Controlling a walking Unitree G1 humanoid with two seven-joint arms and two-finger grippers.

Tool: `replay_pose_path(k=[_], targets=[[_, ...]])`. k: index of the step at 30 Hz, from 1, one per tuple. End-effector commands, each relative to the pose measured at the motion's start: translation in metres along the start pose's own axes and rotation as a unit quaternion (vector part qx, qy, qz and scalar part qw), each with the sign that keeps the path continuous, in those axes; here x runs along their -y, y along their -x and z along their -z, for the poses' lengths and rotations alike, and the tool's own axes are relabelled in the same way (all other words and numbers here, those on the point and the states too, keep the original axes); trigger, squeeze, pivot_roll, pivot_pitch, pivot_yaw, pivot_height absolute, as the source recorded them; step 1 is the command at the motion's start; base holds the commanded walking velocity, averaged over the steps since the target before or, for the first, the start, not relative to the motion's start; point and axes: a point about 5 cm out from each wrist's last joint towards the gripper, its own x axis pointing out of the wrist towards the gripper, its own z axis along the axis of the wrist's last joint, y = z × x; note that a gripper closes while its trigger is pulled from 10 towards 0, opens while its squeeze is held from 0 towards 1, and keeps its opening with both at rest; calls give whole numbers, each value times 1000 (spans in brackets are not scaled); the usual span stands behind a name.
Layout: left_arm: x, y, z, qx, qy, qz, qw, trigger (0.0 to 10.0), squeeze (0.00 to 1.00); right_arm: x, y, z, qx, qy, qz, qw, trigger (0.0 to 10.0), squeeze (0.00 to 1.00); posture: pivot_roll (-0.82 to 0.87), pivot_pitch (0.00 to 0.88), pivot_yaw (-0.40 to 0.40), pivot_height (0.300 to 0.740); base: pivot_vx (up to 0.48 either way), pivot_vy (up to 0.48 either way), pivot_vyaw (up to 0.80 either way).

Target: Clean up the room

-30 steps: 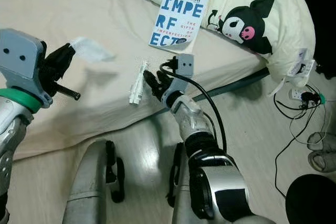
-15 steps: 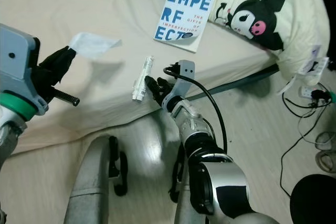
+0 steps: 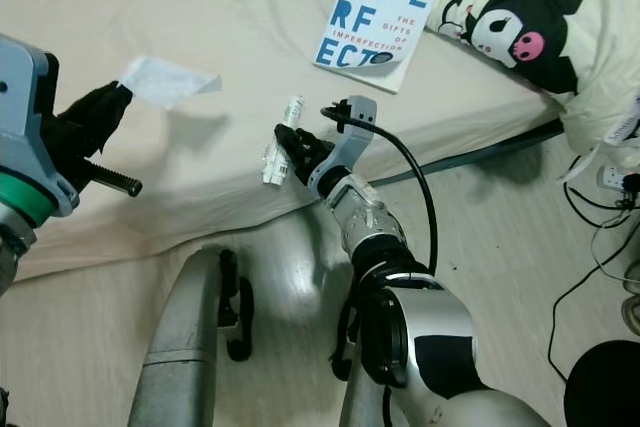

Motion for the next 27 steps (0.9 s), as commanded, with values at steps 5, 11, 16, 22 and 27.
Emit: replay_pose_path(k=[5, 11, 16, 22, 27], targets=[[-1, 5, -2, -5, -2, 2, 1000, 10000, 0, 9, 8, 24, -43, -25, 42, 998, 6510, 0, 362, 519, 107, 617, 0, 0, 0], [1, 6, -4, -14, 1, 6, 1000, 10000, 0, 13, 11, 37, -89, 1, 85, 992, 10000, 0, 361, 529, 111, 617, 0, 0, 0], [1, 6, -4, -21, 3, 6, 1000, 10000, 0, 16, 12, 38, -103, 30, 100, 989, 10000, 1000, 363, 531, 113, 617, 0, 0, 0], [2, 5, -4, -24, 4, 7, 1000, 10000, 0, 12, 8, 33, -94, 27, 88, 991, 10000, 1000, 357, 531, 114, 617, 0, 0, 0], [3, 5, -5, -26, 6, 6, 1000, 10000, 0, 10, 7, 31, -97, 20, 75, 992, 10000, 349, 358, 530, 113, 617, 0, 0, 0]])
